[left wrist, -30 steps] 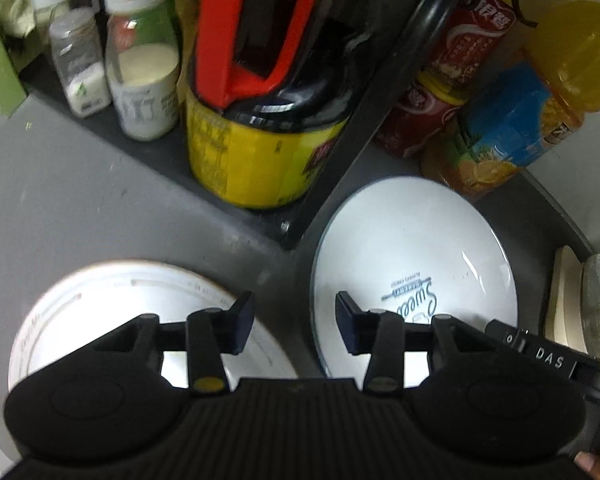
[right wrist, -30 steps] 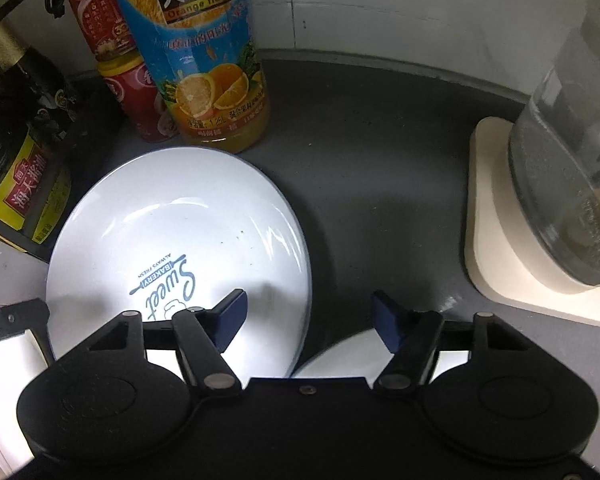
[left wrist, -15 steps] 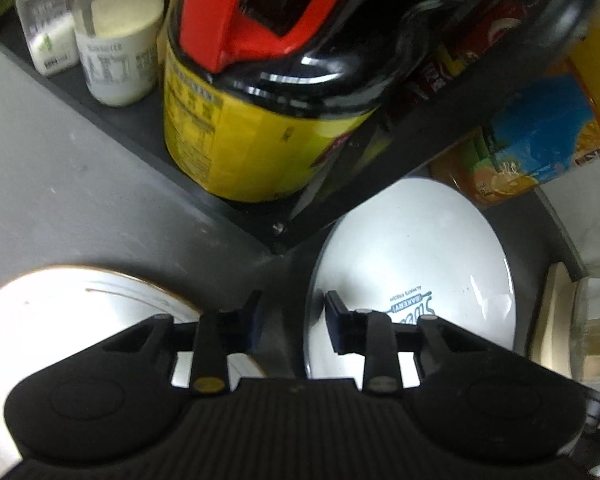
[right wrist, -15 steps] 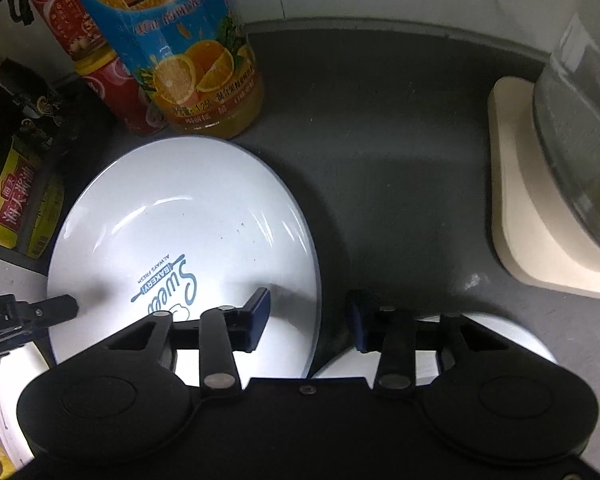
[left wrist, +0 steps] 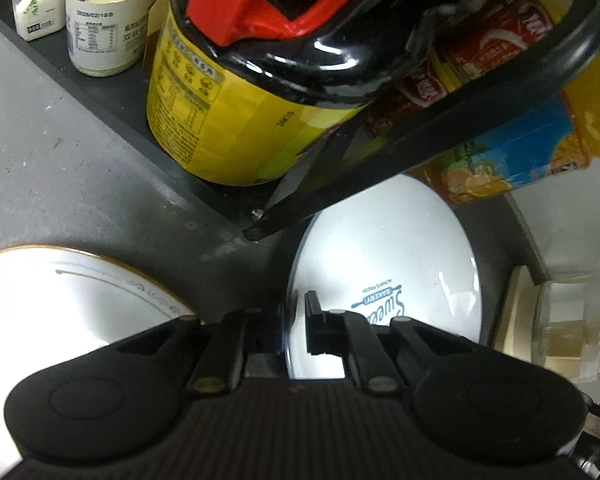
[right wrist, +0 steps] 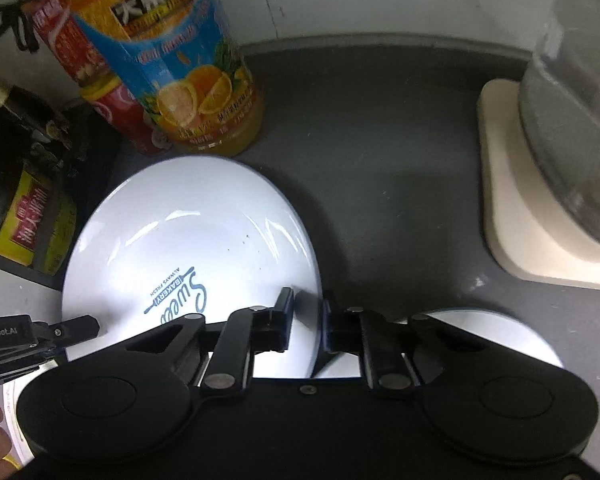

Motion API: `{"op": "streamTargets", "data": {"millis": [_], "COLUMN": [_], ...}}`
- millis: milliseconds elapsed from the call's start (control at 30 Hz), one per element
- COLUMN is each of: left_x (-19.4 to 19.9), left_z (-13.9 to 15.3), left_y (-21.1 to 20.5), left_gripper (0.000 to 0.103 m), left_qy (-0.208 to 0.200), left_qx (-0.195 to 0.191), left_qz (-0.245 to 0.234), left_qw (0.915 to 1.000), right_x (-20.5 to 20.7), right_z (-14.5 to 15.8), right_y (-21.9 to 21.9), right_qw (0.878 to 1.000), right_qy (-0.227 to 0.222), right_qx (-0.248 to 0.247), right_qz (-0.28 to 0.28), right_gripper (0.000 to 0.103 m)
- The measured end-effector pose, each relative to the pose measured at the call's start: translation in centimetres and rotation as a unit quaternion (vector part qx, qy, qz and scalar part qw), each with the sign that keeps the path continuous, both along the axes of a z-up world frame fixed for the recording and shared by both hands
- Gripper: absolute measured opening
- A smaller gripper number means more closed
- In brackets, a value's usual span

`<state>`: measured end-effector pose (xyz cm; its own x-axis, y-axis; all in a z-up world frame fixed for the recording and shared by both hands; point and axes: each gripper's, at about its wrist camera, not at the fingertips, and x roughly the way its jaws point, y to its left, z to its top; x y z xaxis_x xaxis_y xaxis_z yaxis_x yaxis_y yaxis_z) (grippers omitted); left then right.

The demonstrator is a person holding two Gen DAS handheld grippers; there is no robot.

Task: Organize plates and bowls
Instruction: 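Lift the 'Sweet' plate with both grippers toward the gold-rimmed plate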

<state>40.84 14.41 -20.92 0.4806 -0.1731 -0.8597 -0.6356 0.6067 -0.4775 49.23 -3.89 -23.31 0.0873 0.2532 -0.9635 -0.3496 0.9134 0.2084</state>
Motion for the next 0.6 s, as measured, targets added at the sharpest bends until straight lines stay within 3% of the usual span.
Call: {"op": "streamTargets", "data": {"millis": [200, 600], "left_x": [-0.8, -1.0], "left_z": [0.8, -0.4], "left_y": [1.1, 1.7], "left_gripper": [0.008, 0.005], "left_qy": [-0.012, 0.007], "left_qx": [-0.019, -0.024], "left_qz": [0.010, 0.012], "left_qw": [0.9997, 0.9996], "right_x": [0.1, 0.4], "right_z": [1.2, 0.1], "right_y": [-2.5, -2.4], "right_qw": [0.998, 0.997], "right_qy": [0.019, 0.036], "right_qx": [0.049, 0.066], "right_qz": [-0.025, -0.014], "right_gripper": [0.008, 0.009]}}
